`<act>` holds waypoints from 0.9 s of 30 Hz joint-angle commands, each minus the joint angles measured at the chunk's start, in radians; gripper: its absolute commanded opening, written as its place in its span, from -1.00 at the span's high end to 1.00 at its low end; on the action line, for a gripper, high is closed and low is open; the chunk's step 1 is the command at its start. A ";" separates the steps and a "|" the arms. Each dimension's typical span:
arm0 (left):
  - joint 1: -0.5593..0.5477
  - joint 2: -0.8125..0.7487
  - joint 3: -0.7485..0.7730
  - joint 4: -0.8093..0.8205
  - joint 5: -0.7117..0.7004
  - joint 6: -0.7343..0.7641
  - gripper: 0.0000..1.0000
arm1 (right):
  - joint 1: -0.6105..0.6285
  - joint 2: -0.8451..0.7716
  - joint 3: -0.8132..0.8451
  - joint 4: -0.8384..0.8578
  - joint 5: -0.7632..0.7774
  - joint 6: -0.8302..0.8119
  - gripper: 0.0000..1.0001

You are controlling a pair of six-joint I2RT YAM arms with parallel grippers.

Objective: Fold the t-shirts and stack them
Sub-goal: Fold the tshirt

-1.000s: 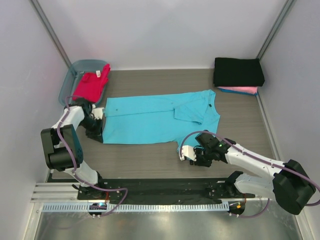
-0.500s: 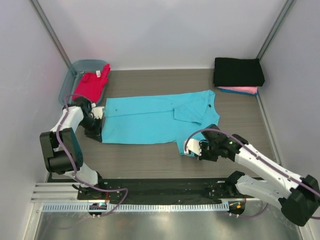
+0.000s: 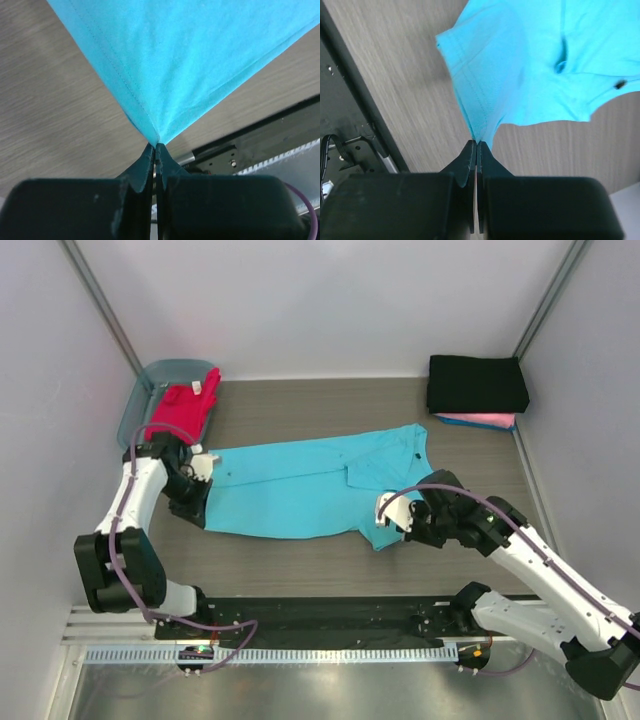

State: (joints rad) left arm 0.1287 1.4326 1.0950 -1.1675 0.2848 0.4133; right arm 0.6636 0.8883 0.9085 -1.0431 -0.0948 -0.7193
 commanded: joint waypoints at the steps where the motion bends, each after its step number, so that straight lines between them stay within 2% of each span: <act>1: -0.003 -0.064 0.040 -0.093 0.007 0.041 0.99 | -0.001 0.006 0.095 -0.034 0.053 -0.003 0.97; 7: -0.003 -0.097 -0.001 -0.090 -0.022 0.038 0.99 | -0.001 0.050 0.112 0.058 0.136 -0.045 0.97; 11: -0.003 -0.060 -0.004 -0.049 -0.012 0.010 0.99 | -0.009 0.096 0.067 0.202 0.188 -0.068 0.98; 22: -0.004 0.173 0.138 -0.018 0.043 -0.022 0.99 | -0.217 0.392 0.181 0.466 0.119 -0.035 0.97; 27: -0.003 0.256 0.215 0.000 0.042 -0.042 0.99 | -0.245 0.515 0.263 0.535 0.107 -0.040 0.98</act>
State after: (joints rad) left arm 0.1265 1.6672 1.2430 -1.1927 0.3000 0.3931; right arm 0.4282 1.3743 1.0943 -0.6178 0.0307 -0.7643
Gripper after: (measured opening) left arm 0.005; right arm 0.028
